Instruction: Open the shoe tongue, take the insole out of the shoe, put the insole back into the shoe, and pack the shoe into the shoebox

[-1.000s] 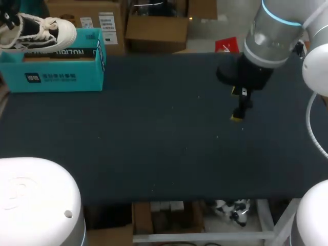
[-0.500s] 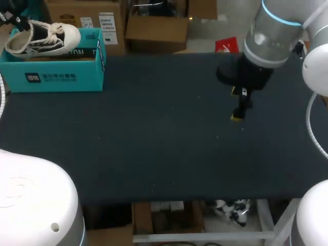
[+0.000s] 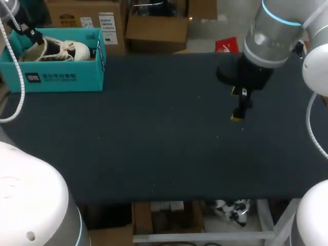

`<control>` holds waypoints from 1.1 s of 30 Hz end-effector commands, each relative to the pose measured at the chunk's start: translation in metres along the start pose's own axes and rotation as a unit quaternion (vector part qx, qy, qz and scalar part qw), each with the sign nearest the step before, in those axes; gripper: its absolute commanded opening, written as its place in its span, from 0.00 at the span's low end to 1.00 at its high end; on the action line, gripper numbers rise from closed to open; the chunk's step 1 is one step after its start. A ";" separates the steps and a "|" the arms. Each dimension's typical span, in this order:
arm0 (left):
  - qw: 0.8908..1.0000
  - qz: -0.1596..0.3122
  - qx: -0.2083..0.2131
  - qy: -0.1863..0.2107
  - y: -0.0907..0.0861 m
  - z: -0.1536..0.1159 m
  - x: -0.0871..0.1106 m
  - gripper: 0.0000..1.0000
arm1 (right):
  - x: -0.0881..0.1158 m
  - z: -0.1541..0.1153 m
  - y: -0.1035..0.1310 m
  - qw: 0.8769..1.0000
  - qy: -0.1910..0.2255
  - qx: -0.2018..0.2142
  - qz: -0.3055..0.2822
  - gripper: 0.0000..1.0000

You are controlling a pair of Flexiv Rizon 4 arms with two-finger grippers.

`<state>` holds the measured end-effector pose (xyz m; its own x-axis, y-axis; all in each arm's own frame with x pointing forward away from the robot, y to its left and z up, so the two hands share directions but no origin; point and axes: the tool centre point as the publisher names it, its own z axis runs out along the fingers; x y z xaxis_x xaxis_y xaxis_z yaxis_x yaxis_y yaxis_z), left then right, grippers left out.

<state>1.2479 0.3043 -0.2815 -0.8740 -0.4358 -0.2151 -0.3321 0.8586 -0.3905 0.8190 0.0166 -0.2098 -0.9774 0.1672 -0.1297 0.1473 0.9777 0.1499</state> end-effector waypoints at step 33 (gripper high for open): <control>0.999 0.040 0.000 -0.016 -0.040 -0.118 0.087 1.00 | 0.001 0.000 0.000 1.000 -0.001 0.000 0.000 1.00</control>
<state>1.2111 0.2762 -0.2066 -0.9432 -0.3177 -0.0968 -0.2561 0.8813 -0.3971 0.8190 0.0165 -0.2099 -0.9773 0.1672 -0.1298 0.1473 0.9776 0.1502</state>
